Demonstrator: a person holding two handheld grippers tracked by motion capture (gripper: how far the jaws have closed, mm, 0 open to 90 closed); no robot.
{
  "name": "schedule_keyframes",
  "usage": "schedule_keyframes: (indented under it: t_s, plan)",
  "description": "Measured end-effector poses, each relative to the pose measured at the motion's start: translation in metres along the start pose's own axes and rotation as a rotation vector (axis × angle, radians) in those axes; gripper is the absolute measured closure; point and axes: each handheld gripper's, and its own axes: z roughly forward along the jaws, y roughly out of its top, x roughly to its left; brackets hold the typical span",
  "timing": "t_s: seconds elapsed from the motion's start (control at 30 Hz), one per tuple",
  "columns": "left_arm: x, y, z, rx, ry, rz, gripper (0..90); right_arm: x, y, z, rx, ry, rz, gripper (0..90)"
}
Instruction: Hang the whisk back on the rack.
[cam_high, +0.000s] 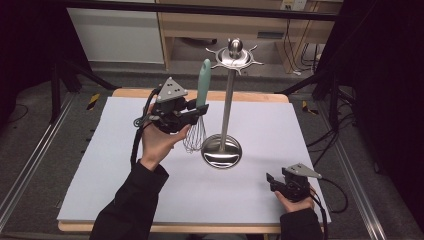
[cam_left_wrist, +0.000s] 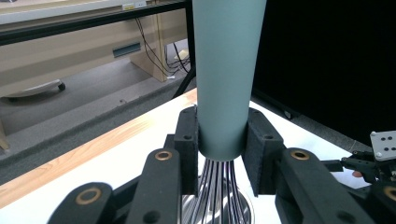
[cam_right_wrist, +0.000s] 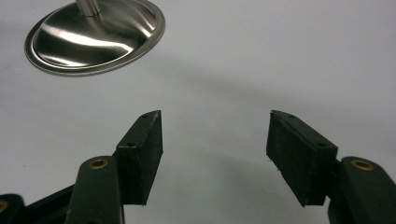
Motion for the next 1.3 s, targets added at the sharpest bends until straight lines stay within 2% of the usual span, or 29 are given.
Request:
schedule_keyframes:
  t_s: [0.57, 1.3]
  plan:
    - [-0.001, 0.001, 0.014, 0.045, -0.001, 0.009, 68.6, 0.0, 0.0, 0.0, 0.003, 0.006, 0.003, 36.4]
    - [-0.002, 0.004, 0.033, 0.032, 0.001, 0.008, 68.6, 0.0, 0.0, 0.001, 0.004, 0.009, 0.002, 36.3]
